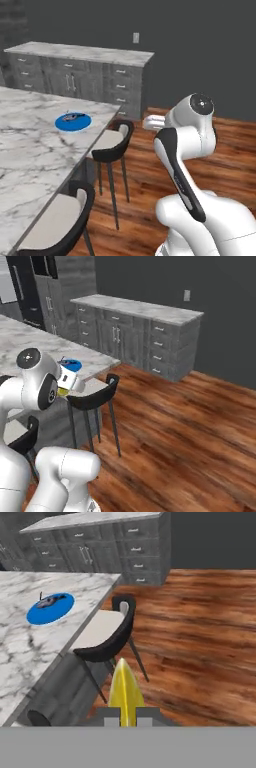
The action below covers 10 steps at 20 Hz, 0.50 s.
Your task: Take the lemon wedge from the fridge and place it on the plate with fish on the dining counter.
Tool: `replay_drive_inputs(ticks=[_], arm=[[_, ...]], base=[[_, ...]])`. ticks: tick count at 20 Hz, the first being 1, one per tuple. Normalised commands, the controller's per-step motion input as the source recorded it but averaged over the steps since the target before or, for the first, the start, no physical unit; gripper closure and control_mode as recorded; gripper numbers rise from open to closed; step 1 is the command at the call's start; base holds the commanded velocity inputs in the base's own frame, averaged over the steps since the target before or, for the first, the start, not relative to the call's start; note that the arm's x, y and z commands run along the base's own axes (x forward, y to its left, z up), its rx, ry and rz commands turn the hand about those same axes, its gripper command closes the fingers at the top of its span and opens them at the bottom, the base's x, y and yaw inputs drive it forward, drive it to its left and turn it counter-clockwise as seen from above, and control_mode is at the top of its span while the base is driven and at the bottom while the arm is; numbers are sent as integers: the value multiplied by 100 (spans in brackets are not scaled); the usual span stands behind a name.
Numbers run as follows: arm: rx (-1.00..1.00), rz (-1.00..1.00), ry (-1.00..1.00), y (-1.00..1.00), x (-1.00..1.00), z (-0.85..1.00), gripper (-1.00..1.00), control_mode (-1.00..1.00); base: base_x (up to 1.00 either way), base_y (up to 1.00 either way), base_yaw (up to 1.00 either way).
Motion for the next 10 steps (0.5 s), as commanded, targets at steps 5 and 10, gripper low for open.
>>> replay_drive_inputs(ticks=[5, 10], arm=[[0, 0, 0, 0, 0, 0, 100, 100], [0, 0, 0, 0, 0, 0, 100, 100]], base=[[78, -9, 74], [72, -1, 71]])
